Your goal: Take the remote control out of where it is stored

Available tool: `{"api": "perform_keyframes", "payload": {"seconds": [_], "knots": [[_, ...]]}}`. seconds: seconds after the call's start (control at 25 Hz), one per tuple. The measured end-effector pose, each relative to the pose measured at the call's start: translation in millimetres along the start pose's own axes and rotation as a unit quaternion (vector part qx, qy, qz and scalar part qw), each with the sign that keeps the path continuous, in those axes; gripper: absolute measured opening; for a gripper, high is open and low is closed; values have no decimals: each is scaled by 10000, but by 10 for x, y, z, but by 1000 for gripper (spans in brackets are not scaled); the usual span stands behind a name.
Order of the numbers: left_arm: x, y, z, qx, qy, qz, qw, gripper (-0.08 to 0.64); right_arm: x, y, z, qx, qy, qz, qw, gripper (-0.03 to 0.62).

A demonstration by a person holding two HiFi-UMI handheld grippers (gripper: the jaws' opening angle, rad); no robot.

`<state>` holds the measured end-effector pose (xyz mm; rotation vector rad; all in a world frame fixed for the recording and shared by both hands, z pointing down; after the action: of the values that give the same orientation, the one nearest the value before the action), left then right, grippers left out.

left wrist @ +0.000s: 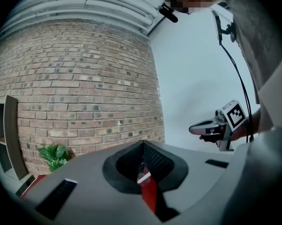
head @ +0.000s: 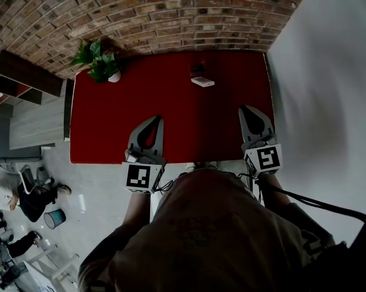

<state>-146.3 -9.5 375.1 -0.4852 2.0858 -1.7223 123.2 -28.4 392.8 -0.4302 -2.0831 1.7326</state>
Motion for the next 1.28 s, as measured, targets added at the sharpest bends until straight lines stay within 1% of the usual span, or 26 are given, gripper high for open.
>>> {"api": "perform_keyframes", "payload": {"seconds": [0.12,0.24,0.36,0.6,0.72,0.96,1.08,1.28], "knots": [[-8,9,-9,4,17,14,10000,11,-21,-53,30,-6,-12,-101,9999,15],[-36,71,16,-85,28,17,10000,11,-26,-123,76,62,-19,2,10000,15],[-67,98,47,-131,10,-12,9999,11,-19,-210,165,102,61,52,9999,17],[-117,69,96,-120,-47,0,9999,11,-33,-324,444,143,244,-59,9996,25],[-112,61,122,-104,-22,-47,9999,11,-47,-429,624,273,366,-38,9990,117],[-74,54,139,-66,60,-66,9999,11,-76,-796,933,717,467,-1,9963,218],[-53,12,143,13,120,-60,9999,11,-81,-1012,1076,953,519,89,9941,247],[2,-63,115,149,241,-82,9996,11,-67,-1390,1297,1380,563,205,9886,272]]}}
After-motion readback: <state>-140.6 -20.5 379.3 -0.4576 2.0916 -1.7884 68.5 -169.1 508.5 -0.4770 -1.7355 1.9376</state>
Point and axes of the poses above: the fingertips, and each gripper's own axes: z forward along the fingers, x to its left, y out of its top, the point moved 5 cm from there along -z, backward along the fingers, and after that the axes turned 15 degrees about -x, right-handed, at the moved point
